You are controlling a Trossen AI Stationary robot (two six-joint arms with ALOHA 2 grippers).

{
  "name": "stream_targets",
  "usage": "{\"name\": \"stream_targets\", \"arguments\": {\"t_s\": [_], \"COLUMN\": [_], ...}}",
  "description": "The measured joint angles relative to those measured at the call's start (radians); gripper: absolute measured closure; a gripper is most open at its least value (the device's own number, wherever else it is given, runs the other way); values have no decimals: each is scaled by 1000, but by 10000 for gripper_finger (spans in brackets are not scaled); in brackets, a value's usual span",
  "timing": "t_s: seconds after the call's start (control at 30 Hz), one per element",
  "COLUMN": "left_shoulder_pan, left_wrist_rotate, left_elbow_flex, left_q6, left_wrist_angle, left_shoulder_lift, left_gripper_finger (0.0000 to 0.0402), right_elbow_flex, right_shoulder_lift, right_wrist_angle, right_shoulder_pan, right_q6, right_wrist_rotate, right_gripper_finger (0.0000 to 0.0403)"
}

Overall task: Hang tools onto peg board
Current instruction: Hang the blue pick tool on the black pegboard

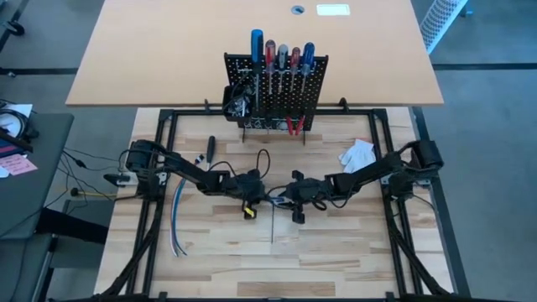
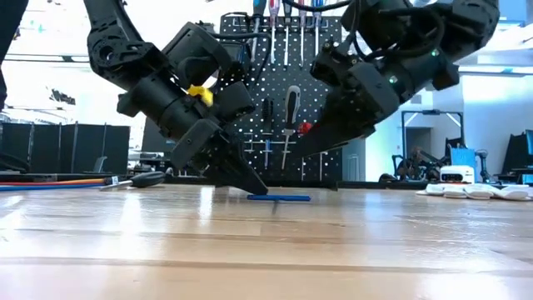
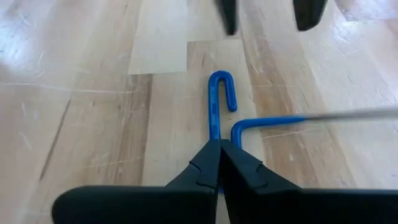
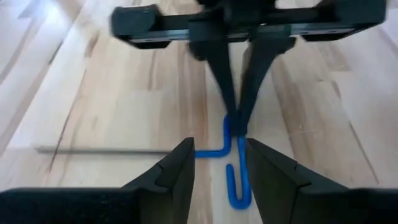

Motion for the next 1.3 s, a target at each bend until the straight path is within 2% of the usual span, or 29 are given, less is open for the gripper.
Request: {"name": "stream_targets", "arguments": {"t_s": [0.13, 0.23, 0.43, 0.53, 0.8, 1.13, 1.3], "left_shoulder_pan": [-6, -14, -28, -28, -29, -25, -24], "left_wrist_rotate": [-4, -24, -64, -66, -62, -58, -59], "left_elbow_flex": [-2, -5, -6, -7, -25, -28, -28], "left_q6": [1, 5, 12, 11, -8, -29, -23], "left_wrist_angle": [-16, -25, -55, -76, -54, -7, 31], "left_shoulder_lift": [-29, -63, -128, -125, -91, -33, 14], "left_gripper_finger": [401, 401, 401, 401, 401, 401, 401], "right_elbow_flex": [0, 0, 0, 9, 25, 24, 24], "right_shoulder_lift": [-10, 31, 159, 179, 107, 106, 106], "right_wrist_angle": [-73, -79, 72, 105, 101, 87, 72], "right_shoulder_pan": [4, 3, -7, -8, -14, -21, -65], "right_q6": [-2, -2, -3, -6, -19, -5, 17], "right_wrist_rotate": [0, 0, 3, 5, 6, 4, -44], "right_gripper_finger": [255, 255, 255, 255, 264, 280, 280]}}
